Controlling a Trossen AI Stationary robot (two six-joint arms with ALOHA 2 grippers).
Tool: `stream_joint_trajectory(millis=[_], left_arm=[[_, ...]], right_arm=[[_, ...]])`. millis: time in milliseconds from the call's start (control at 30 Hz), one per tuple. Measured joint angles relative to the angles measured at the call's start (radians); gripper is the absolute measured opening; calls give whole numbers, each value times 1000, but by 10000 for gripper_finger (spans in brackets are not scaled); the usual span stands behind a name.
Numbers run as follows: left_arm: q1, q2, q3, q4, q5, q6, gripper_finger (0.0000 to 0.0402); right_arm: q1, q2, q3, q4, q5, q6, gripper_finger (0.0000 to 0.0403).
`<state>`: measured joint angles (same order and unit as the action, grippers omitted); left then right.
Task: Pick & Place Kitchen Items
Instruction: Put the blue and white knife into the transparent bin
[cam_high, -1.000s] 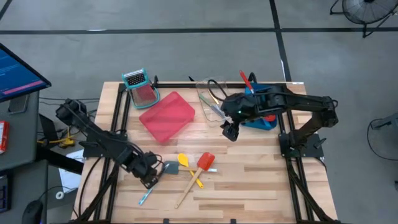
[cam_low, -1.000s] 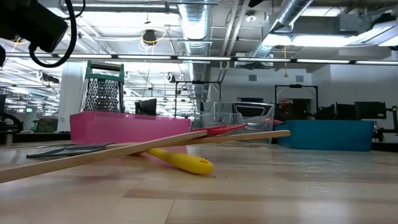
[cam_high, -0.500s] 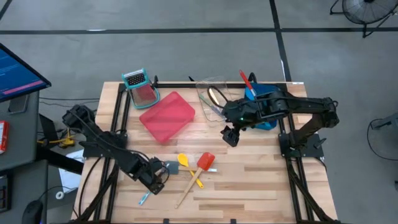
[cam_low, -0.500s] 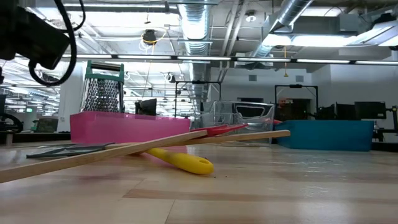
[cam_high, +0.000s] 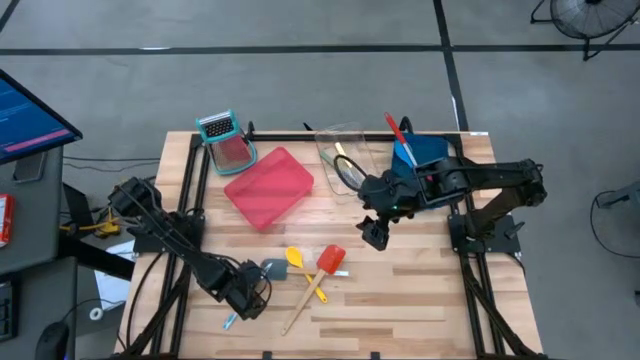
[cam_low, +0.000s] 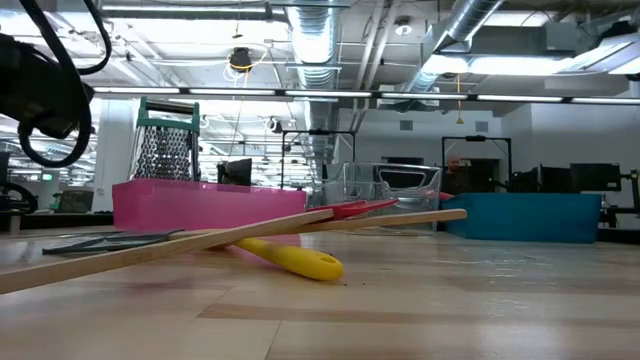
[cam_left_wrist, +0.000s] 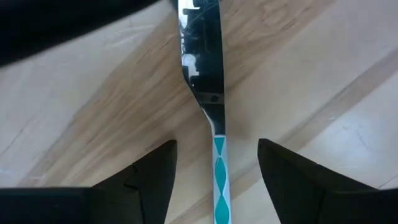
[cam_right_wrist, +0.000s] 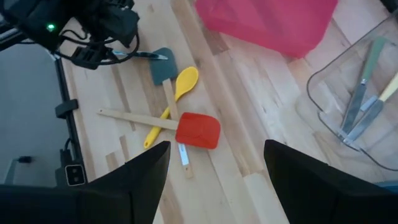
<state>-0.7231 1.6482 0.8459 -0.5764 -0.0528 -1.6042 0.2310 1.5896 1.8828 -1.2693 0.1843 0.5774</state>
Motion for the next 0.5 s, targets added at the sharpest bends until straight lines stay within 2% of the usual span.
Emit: stream_joint_trajectory(millis=[200, 500], left_arm=[[0, 8, 6, 3, 0, -31, 209], [-1, 51, 16, -20, 44, -42, 154]], right_arm=[[32, 2, 0, 5, 0, 0, 260], [64, 2, 0, 5, 0, -6, 260]])
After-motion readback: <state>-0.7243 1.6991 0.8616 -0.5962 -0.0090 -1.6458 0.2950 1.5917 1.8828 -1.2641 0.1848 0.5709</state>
